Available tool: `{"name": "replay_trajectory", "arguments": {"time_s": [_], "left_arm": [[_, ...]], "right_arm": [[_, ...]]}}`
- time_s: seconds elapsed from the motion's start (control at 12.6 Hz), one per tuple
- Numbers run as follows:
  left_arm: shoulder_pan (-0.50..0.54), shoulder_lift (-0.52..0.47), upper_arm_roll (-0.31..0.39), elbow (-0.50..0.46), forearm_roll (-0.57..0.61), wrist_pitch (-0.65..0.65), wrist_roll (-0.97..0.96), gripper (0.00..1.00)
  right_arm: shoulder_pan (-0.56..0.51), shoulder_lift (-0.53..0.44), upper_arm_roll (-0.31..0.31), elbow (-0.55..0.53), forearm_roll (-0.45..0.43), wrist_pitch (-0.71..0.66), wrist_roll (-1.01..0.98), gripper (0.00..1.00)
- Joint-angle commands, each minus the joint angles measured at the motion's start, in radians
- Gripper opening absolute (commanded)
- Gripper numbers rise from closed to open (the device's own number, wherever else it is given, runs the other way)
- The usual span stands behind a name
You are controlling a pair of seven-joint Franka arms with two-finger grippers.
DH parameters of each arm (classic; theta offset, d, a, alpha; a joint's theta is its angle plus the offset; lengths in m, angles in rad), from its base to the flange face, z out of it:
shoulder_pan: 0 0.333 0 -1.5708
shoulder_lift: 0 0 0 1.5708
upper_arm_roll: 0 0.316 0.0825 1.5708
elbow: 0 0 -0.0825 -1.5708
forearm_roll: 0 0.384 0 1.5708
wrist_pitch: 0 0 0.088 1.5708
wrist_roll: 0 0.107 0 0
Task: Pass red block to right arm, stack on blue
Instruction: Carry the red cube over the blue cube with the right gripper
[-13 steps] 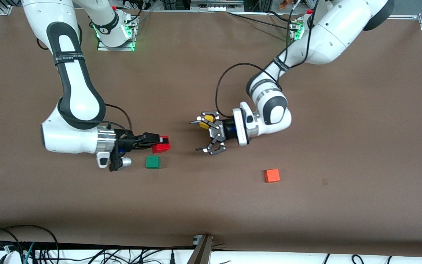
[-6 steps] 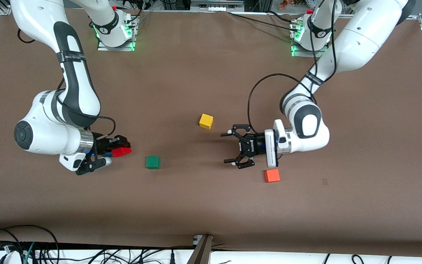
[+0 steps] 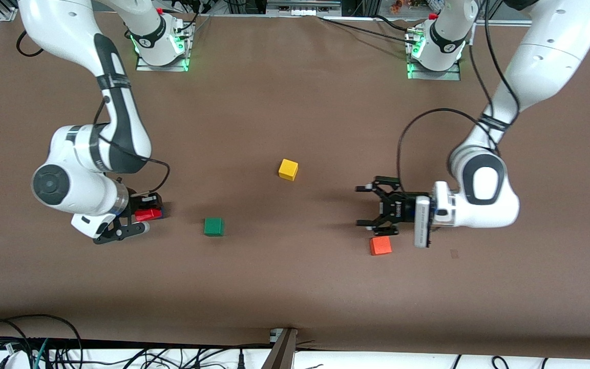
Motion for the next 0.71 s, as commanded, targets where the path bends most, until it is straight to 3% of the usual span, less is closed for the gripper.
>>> {"name": "replay_trajectory", "arguments": {"time_s": [0.0, 0.24, 0.63], "left_arm": [[0.094, -0.02, -0.004, -0.01, 0.228, -0.081, -0.18, 1.0], [0.131, -0.068, -0.003, 0.025, 0.5, -0.161, -0.379, 1.0], [0.13, -0.195, 0.01, 0.064, 0.908, -0.306, -0.697, 1.0]], "right_arm": [[0.029, -0.103, -0.009, -0.185, -0.044, 0.14, 0.071, 0.0], [0.029, -0.167, -0.011, -0.364, -0.044, 0.334, 0.069, 0.0], [0.022, -0.169, -0.034, -0.42, -0.042, 0.416, 0.068, 0.0]]}}
